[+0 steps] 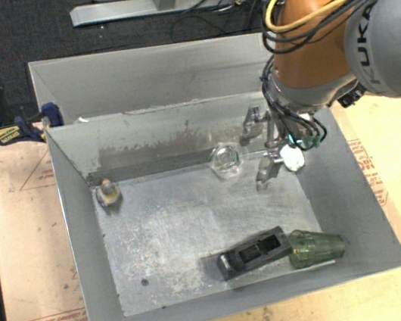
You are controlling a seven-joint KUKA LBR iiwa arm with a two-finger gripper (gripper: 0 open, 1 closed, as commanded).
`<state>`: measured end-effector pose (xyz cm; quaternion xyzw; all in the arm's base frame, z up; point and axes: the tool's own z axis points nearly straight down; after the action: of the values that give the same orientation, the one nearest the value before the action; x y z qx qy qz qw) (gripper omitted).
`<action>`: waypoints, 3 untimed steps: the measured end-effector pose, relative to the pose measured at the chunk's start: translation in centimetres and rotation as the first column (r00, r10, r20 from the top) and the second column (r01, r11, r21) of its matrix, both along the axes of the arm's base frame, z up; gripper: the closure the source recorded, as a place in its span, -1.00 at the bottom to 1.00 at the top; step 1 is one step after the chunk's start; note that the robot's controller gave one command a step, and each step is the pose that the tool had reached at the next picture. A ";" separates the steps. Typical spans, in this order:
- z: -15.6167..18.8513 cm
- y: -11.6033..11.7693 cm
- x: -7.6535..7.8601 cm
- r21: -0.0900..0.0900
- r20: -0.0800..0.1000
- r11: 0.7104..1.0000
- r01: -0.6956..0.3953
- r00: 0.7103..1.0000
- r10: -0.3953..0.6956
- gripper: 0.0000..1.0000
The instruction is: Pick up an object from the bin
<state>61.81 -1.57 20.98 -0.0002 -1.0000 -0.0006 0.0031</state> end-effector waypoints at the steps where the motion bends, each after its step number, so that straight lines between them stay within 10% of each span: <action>1: 0.5 0.0 0.2 0.000 0.008 1.000 -0.001 1.000 0.001 1.00; 2: 0.5 0.0 0.2 0.000 0.008 1.000 -0.001 1.000 0.001 1.00; 3: -2.8 0.3 -5.0 0.000 0.011 1.000 -0.002 1.000 0.002 1.00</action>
Offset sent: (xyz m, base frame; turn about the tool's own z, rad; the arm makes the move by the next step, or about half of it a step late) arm 0.0000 0.0000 0.0000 0.0000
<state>56.76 -1.31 18.13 0.0006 -1.0000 -0.0004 -0.0026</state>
